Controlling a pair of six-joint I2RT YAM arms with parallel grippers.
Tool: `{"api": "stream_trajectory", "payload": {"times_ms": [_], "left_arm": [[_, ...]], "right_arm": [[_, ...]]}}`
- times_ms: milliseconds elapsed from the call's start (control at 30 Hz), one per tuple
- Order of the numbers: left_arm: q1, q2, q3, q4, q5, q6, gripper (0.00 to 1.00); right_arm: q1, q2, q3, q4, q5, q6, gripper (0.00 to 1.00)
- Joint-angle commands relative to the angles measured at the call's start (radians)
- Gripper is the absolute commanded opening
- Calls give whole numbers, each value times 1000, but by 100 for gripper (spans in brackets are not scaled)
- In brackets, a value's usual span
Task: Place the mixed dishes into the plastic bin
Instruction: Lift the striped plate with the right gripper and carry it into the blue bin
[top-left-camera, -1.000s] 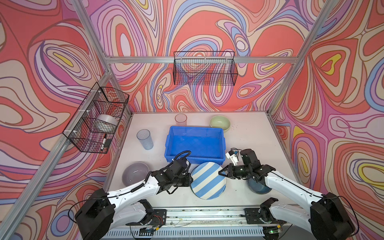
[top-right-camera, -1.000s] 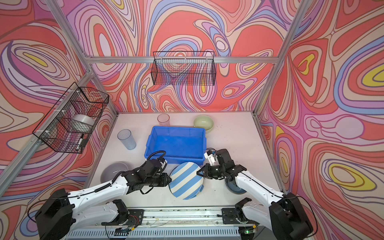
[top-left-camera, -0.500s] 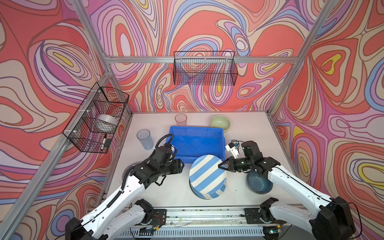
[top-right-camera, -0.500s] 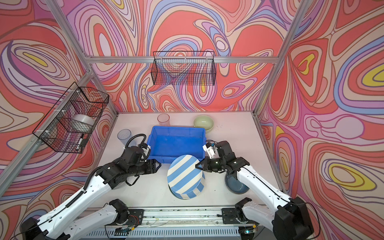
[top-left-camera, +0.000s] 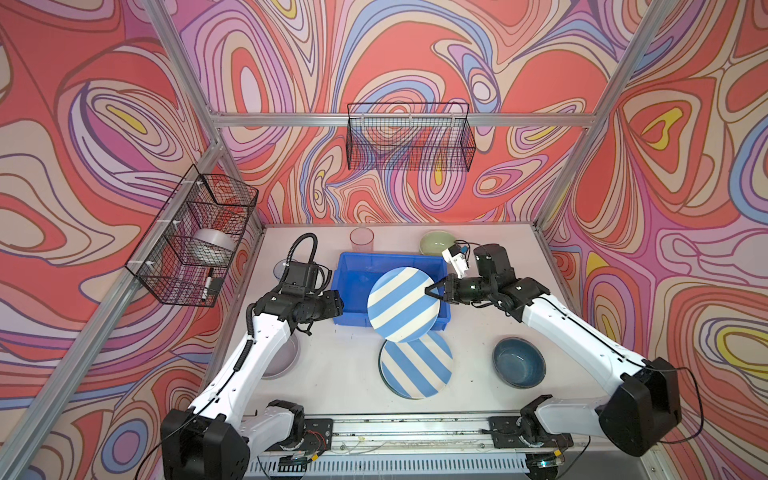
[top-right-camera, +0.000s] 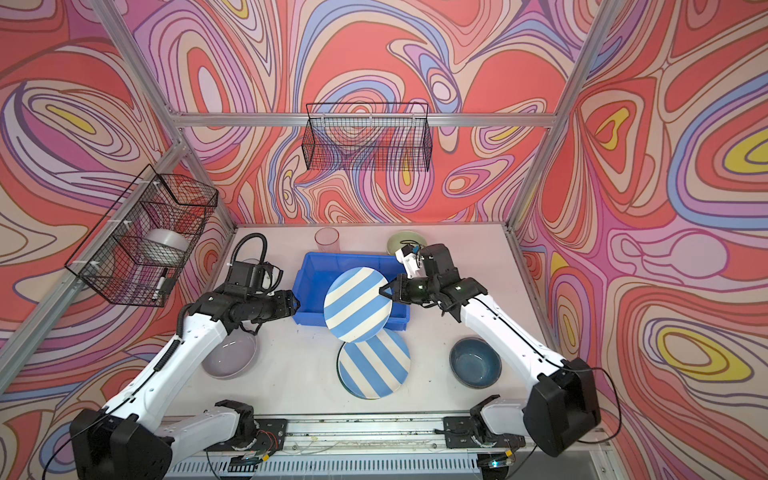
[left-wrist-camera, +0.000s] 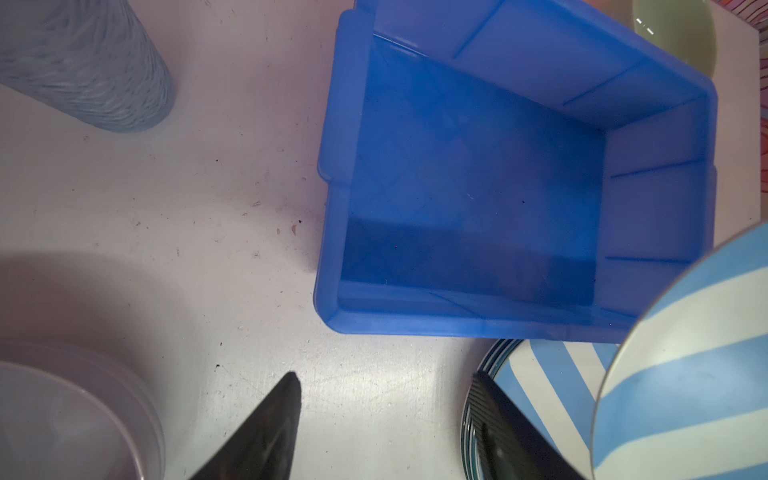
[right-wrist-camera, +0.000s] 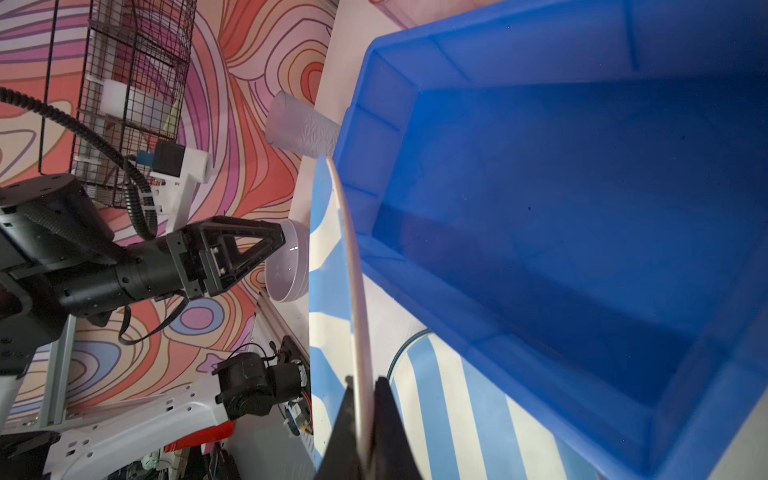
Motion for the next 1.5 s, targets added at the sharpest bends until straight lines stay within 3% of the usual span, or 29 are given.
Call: {"api": "stream_trajectory", "payload": {"times_ms": [0,133,300,733,1267,1467], "left_arm": [[19,42,20,8,-30,51,66],[53,96,26,45,11,47,61],[57,148,42,71,10,44,53],[57,228,26,110,87,38,37],[55,203,-27,168,185,-14,28],[54,200,-46,176,197,-19,27]], "right_arm": [[-1,71,88,78,57,10,0],[0,167,163,99,154,13,0],[-1,255,204,167,194,45,0],[10,441,208,239,152,87,0],[60,617,266,300,127,122,0],[60,656,298,284,139,112,5]]}}
